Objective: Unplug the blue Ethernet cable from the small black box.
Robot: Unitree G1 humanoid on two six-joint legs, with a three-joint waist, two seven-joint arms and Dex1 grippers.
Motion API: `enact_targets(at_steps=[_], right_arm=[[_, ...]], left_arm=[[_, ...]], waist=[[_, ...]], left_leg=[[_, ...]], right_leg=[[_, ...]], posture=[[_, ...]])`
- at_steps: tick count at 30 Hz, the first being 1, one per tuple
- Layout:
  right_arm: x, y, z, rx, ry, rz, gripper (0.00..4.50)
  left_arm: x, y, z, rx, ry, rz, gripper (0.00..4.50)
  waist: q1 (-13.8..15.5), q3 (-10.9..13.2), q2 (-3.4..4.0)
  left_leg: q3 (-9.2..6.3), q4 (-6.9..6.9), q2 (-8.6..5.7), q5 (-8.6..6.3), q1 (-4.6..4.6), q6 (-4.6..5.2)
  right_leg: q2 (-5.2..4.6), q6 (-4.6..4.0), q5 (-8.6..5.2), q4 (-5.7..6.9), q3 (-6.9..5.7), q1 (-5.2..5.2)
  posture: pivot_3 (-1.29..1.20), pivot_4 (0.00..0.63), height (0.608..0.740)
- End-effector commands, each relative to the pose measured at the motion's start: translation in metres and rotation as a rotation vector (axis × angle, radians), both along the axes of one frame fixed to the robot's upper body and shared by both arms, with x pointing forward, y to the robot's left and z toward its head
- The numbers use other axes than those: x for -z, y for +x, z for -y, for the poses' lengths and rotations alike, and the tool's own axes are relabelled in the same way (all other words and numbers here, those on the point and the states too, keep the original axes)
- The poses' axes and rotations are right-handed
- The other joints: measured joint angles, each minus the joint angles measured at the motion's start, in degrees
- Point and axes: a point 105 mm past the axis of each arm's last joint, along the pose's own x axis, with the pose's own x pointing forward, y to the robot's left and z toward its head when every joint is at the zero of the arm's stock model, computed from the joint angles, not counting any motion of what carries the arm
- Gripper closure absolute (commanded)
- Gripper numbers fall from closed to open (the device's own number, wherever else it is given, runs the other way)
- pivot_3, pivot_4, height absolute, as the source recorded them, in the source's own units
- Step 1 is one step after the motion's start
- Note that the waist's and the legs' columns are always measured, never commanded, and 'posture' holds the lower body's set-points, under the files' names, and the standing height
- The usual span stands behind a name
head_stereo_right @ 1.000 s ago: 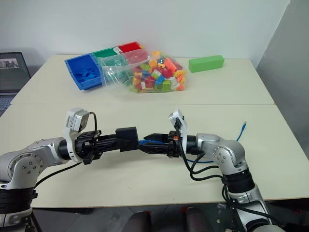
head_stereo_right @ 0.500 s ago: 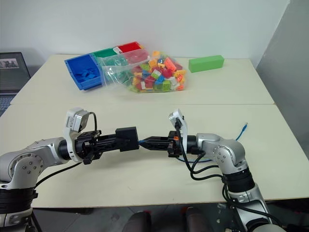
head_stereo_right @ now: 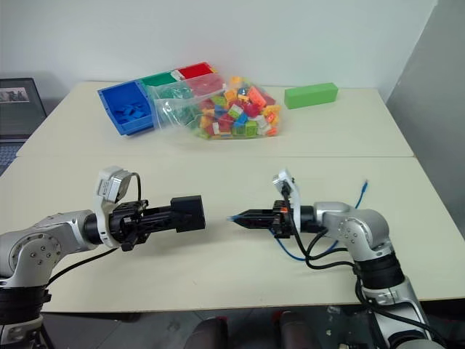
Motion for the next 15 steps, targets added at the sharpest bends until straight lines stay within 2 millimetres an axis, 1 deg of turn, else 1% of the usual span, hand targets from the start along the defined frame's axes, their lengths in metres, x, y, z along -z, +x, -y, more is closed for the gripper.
enact_targets(at_steps=[1,2,4,5,6,7,9,12,14,15], right_arm=[[-0.005,0.017,0.02,0.108,0.02,0.044,4.42],[-0.005,0.025,0.026,0.156,0.019,0.055,4.42],[-0.004,0.053,0.039,0.312,0.002,0.121,4.42],[-0.003,0.073,0.05,0.435,-0.023,0.173,4.42],[-0.002,0.086,0.057,0.514,-0.04,0.208,4.42],[0.001,0.101,0.068,0.609,-0.087,0.26,4.42],[0.008,0.125,0.086,0.765,-0.189,0.355,4.42],[0.015,0.145,0.099,0.885,-0.288,0.453,4.42],[0.02,0.153,0.101,0.913,-0.342,0.491,4.42],[0.023,0.155,0.101,0.917,-0.362,0.501,4.42]], left_arm=[[-0.009,0.0,-0.006,-0.027,0.003,0.05,3.72],[-0.009,0.0,-0.007,-0.03,0.002,0.051,3.72],[-0.01,0.001,-0.006,-0.039,0.0,0.054,3.72],[-0.01,0.002,-0.005,-0.049,-0.001,0.059,3.72],[-0.01,0.003,-0.005,-0.057,-0.002,0.063,3.72],[-0.009,0.004,-0.004,-0.062,0.0,0.056,3.72],[-0.007,0.005,-0.004,-0.07,0.013,0.055,3.72],[-0.006,0.008,-0.003,-0.081,0.025,0.067,3.72],[-0.007,0.011,-0.002,-0.101,0.028,0.088,3.72],[-0.007,0.012,-0.002,-0.106,0.027,0.093,3.72]], waist=[[0.0,0.0,0.02],[-0.1,0.0,0.02],[-0.1,0.0,0.02],[-0.2,0.0,0.02],[-0.4,0.0,0.01],[-0.4,0.0,0.05],[-0.4,0.0,0.07],[-0.4,0.1,0.07],[-0.4,0.0,0.07],[-0.4,0.1,0.08]], left_leg=[[0.0,0.0,0.0,0.0,0.0,0.0],[0.01,0.0,0.0,0.0,0.0,0.0],[0.04,0.01,-0.01,0.0,0.0,0.0],[0.04,0.0,-0.01,0.0,0.0,0.0],[0.04,0.0,-0.01,0.0,0.01,0.0],[0.06,0.03,0.0,0.0,0.03,0.0],[0.09,0.01,-0.02,0.0,0.01,0.0],[0.12,0.0,-0.02,0.0,0.01,0.0],[0.14,-0.01,-0.02,0.0,0.0,0.0],[0.14,-0.03,-0.02,0.0,0.0,-0.01]], right_leg=[[0.01,0.0,0.0,0.01,0.0,0.0],[0.01,0.0,0.0,0.01,0.01,-0.01],[0.01,0.0,0.0,0.01,0.03,0.0],[0.01,0.0,0.0,0.0,0.03,0.0],[0.01,0.0,0.0,0.0,0.03,0.0],[0.01,0.01,0.0,0.0,0.05,0.0],[0.01,0.01,0.01,0.01,0.08,-0.02],[0.01,0.01,0.01,0.0,0.1,-0.03],[0.01,-0.06,0.05,-0.02,0.12,-0.03],[0.01,-0.28,0.17,-0.02,0.12,-0.03]], posture=[[0.0,0.15,0.74],[0.0,0.15,0.74],[0.0,0.15,0.74],[0.0,0.15,0.74],[0.0,0.15,0.74],[0.0,0.15,0.74],[0.0,0.15,0.74],[0.0,0.15,0.74],[0.0,0.15,0.74],[0.0,0.15,0.74]])
